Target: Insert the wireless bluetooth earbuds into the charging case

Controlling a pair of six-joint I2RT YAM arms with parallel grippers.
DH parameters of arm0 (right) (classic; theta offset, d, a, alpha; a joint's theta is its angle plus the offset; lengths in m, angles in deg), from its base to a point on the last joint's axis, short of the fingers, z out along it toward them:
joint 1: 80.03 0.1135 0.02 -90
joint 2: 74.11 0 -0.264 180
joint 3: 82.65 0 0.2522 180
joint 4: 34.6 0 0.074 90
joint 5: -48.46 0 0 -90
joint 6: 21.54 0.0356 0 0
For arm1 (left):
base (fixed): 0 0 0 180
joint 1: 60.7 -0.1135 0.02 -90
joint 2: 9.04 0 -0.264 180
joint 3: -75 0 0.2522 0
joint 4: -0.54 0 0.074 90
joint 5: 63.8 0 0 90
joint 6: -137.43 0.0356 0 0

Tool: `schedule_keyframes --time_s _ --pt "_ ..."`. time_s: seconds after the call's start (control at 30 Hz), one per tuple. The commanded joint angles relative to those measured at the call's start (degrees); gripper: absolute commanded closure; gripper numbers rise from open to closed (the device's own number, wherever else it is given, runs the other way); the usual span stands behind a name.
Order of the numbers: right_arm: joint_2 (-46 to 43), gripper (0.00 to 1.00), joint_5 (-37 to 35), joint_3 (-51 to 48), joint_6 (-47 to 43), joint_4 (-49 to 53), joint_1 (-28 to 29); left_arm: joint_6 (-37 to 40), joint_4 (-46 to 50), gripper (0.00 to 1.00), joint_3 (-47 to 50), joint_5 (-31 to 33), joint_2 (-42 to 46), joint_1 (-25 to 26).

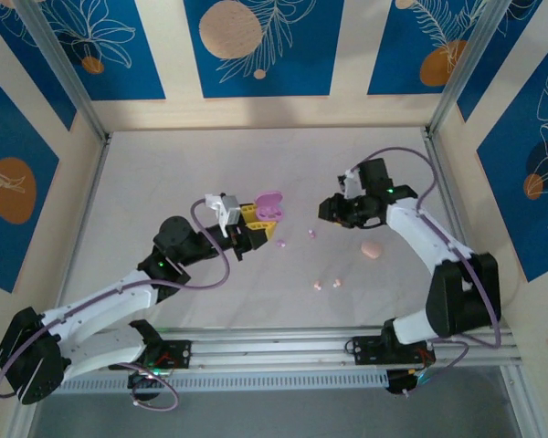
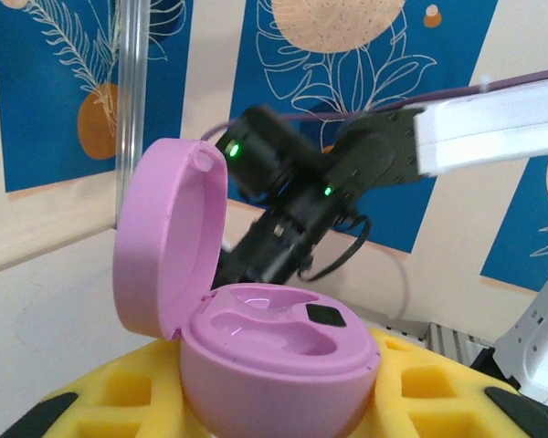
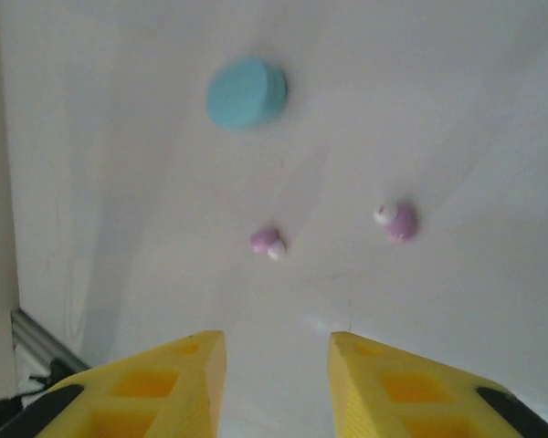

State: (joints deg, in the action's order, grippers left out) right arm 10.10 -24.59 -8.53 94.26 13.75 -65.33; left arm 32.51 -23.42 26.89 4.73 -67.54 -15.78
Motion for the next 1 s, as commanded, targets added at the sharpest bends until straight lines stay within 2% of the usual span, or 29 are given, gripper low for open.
schedule_keyframes --time_s 0.0,0.2,0.37,0.47,0.63,0.97 --pt "4.46 0.63 3.07 4.18 0.05 2.88 4.81 0.71 -1.57 0.78 0.34 1.72 1.78 0.51" --pt "15.77 0.61 0.27 11.86 -2.79 4.53 10.59 1.82 0.82 0.78 0.25 2.79 4.3 0.52" --pt "23.37 0.59 -2.19 18.05 -4.32 5.88 12.61 2.69 2.62 0.78 0.42 3.62 6.19 0.54" --pt "24.61 0.6 -8.0 19.18 -3.34 5.68 12.66 3.09 3.47 0.78 0.34 3.98 6.89 0.56" --pt "26.34 0.6 -1.15 18.28 -5.84 2.03 12.4 3.63 4.05 0.78 0.87 4.5 7.65 0.57" --pt "32.27 0.58 -1.38 20.53 -5.56 0.12 14.19 3.76 4.97 0.78 0.51 4.02 7.78 0.6"
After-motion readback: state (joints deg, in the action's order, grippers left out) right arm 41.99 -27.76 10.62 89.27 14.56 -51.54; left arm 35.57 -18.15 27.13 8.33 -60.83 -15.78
